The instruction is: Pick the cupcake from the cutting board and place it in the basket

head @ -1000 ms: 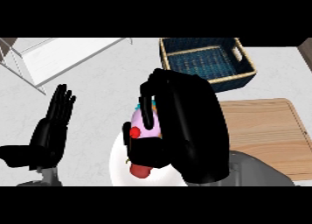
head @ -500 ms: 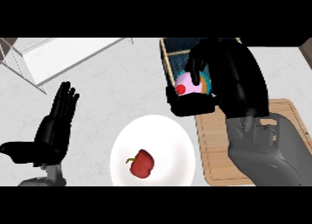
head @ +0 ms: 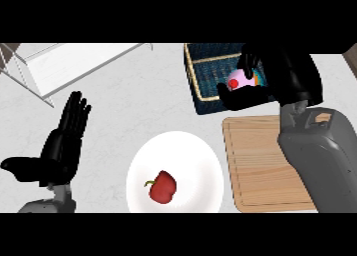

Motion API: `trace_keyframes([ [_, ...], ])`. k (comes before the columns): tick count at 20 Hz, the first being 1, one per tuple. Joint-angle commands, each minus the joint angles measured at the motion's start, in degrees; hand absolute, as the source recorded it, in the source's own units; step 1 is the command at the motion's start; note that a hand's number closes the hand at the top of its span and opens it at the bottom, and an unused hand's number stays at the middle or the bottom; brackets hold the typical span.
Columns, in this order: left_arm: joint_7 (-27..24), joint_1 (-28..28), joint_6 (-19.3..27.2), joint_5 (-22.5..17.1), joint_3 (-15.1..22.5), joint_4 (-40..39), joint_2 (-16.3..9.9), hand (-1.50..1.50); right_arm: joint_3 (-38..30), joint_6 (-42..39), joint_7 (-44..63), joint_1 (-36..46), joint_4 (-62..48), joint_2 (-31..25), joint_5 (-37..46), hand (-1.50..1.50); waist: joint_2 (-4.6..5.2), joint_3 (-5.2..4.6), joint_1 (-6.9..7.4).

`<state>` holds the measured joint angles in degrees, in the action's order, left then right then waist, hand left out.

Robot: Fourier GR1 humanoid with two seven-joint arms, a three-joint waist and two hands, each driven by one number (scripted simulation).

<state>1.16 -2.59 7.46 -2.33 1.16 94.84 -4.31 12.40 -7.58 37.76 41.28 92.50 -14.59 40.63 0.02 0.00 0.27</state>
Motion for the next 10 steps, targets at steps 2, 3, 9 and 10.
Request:
trace_keyframes([
  [2,1.5,1.7,-0.2,0.1,0.8,3.5,0.3,0.0,0.0,2.4,-7.2,-1.4,-8.9,0.7,3.5,1.5,0.02,0.0,0.3],
  [3,-1.9,3.7,-1.2,-0.6,-0.2,2.5,0.0,0.0,0.3,1.7,-7.3,-1.0,-8.7,1.1,4.0,1.5,0.0,-0.01,0.26],
  [9,-1.3,0.9,-2.4,-0.5,-1.4,0.2,-1.0,0.0,-5.1,7.8,-15.3,0.2,-19.1,3.3,4.3,1.5,0.11,0.0,0.36],
  [10,-0.1,1.3,-0.8,0.0,-0.2,0.9,1.0,0.0,-6.6,4.8,-16.3,-0.7,-17.2,1.8,2.6,1.5,0.03,0.0,0.11],
])
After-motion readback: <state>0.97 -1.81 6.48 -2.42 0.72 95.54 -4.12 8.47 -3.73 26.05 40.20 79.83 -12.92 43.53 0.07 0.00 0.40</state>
